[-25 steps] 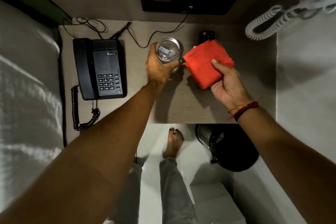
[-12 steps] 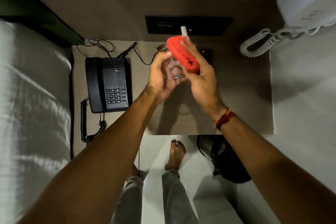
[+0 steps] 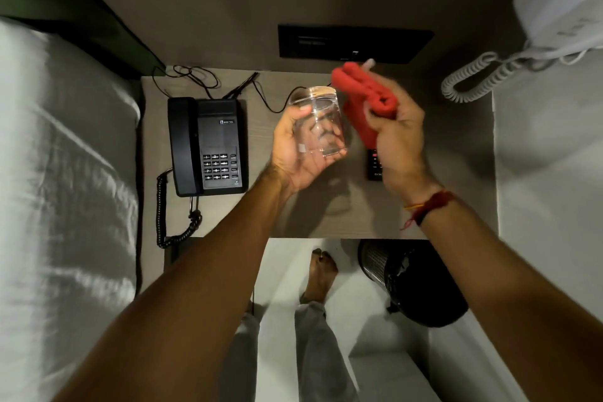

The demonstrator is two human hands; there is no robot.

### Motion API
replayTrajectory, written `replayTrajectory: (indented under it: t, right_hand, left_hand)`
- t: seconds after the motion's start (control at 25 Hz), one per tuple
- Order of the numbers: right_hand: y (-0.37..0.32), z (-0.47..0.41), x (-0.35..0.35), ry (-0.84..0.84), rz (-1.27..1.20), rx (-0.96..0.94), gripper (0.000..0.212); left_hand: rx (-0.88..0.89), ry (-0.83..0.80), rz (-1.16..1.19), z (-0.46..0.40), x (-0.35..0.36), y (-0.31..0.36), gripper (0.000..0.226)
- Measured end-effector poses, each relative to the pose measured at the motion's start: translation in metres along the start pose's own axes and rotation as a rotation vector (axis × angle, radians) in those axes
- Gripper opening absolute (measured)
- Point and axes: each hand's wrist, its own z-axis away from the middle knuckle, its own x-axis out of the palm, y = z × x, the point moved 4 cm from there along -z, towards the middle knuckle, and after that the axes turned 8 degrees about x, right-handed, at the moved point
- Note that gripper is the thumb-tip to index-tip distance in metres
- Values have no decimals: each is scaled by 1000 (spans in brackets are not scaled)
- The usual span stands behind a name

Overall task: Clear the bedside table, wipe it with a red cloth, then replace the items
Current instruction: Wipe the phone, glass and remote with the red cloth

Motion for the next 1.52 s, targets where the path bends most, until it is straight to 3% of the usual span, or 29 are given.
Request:
replayTrajectory:
  t: [0.16, 0.28, 0.36, 0.48, 0.6, 0.72, 0.84, 0.92, 1.0, 1.08, 1.2, 1.28, 1.36, 1.52]
  right_hand:
    - [18, 40, 21, -99, 307, -51, 63]
    - [21, 44, -7, -191, 205, 42, 59]
    - [11, 26, -28, -66, 183, 71, 53]
    - [-11, -11, -29, 104, 407, -68, 49]
    - [-18, -12, 19, -89, 601, -194, 60]
    - [-5, 11, 32, -182, 1021, -367, 63]
    - [-17, 9, 20, -302, 836, -349, 45]
    - [-24, -9, 13, -180, 704, -287, 49]
    - [-21, -17, 15, -122, 801, -257, 55]
    - [-8, -7, 23, -237, 957, -298, 45]
    - [4, 8, 5, -319, 700, -138, 30]
    - [12, 6, -25, -140, 408, 35, 30]
    - [23, 6, -60, 110, 202, 139, 32]
    - [40, -1, -121, 514, -40, 331, 28]
  left_hand:
    - [28, 13, -5, -7, -4, 9, 66]
    - [96, 168, -181, -11, -20, 24, 63]
    - [181, 254, -403, -11, -25, 27, 56]
    - [303, 216, -709, -8, -21, 17, 79]
    - [399, 115, -891, -6, -5, 5, 85]
    - [487, 198, -1049, -4, -8, 2, 69]
    - [448, 185, -1087, -1, -19, 1, 51]
    - [429, 192, -1074, 1, -24, -2, 68]
    - [442, 230, -1193, 4, -18, -1, 78]
    - [535, 206, -1292, -4, -18, 1, 66]
    - [497, 301, -1221, -12, -27, 7, 38]
    - [428, 352, -1373, -10, -27, 9, 59]
    - [322, 342, -1347, -18, -32, 5, 80]
    - [365, 315, -1226, -24, -29, 2, 88]
